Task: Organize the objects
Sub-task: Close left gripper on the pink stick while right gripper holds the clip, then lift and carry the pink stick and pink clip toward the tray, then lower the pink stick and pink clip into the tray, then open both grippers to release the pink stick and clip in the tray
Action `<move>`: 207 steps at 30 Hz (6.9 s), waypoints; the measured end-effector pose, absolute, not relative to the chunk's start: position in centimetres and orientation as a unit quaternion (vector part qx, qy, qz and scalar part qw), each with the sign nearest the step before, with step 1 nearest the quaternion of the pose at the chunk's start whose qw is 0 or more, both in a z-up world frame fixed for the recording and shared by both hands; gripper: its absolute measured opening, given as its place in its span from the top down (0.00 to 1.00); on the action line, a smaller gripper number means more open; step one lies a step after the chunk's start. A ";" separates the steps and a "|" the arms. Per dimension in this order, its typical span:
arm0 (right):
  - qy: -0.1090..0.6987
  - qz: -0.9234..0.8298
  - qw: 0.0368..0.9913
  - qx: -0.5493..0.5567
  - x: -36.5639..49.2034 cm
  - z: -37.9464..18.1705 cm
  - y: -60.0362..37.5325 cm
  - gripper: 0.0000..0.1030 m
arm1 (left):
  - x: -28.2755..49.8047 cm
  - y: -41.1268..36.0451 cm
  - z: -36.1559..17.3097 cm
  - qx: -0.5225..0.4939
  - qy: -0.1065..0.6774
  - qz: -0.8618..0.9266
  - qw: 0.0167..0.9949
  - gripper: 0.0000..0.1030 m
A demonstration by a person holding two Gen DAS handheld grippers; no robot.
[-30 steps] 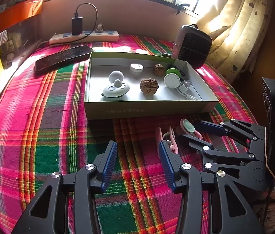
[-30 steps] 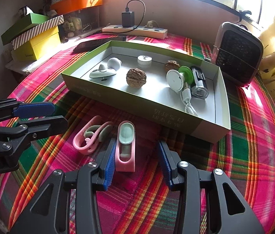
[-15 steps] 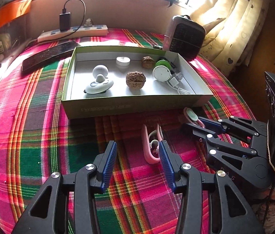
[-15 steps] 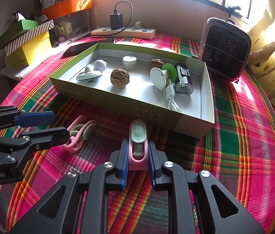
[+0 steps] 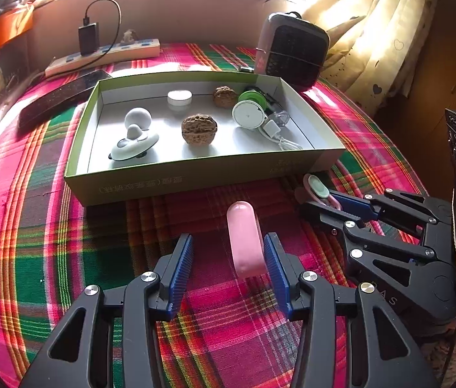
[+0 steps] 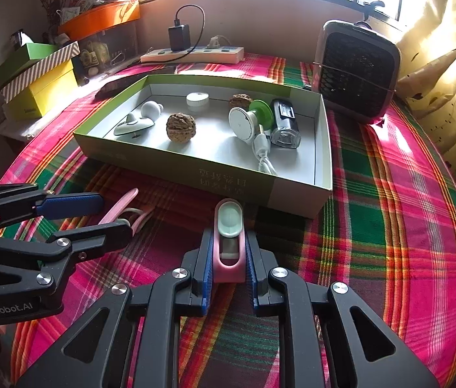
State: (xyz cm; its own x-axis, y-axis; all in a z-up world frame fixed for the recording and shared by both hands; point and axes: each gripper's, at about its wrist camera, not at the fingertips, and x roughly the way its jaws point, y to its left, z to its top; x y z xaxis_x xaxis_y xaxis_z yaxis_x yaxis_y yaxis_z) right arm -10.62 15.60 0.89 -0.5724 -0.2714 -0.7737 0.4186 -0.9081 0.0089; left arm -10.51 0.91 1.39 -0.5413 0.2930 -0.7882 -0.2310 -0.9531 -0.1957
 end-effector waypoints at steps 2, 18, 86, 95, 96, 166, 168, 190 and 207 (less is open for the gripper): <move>0.087 -0.882 0.197 0.419 -10.7 0.9 15.6 0.82 | -10.7 1.1 1.4 -0.455 -0.037 0.877 0.149 0.57; 0.082 -0.882 0.200 0.420 -10.7 0.9 15.8 0.82 | -10.5 2.8 1.1 -0.436 0.010 0.892 0.122 0.58; 0.078 -0.884 0.209 0.412 -9.9 2.0 15.5 0.82 | -9.9 1.0 2.5 -0.421 -0.003 0.900 0.111 0.85; 0.071 -0.886 0.218 0.403 -9.8 3.0 15.3 0.82 | -9.9 -0.1 3.7 -0.411 -0.015 0.905 0.112 0.85; 0.072 -0.886 0.219 0.402 -9.8 3.1 15.3 0.82 | -10.0 -0.2 3.8 -0.411 -0.017 0.905 0.112 0.85; 0.079 -0.852 0.268 0.442 -23.2 3.5 9.4 0.82 | -18.4 -1.6 2.5 -0.431 -0.033 0.894 0.115 0.84; 0.083 -0.850 0.267 0.446 -23.4 3.3 9.1 0.82 | -18.5 -1.7 2.5 -0.431 -0.034 0.894 0.117 0.84; 0.085 -0.842 0.259 0.465 -24.2 2.0 8.6 0.82 | -18.7 -1.8 2.2 -0.433 -0.042 0.892 0.120 0.82; 0.077 -0.845 0.253 0.464 -24.0 2.0 8.8 0.82 | -18.6 -2.0 2.2 -0.435 -0.041 0.892 0.112 0.75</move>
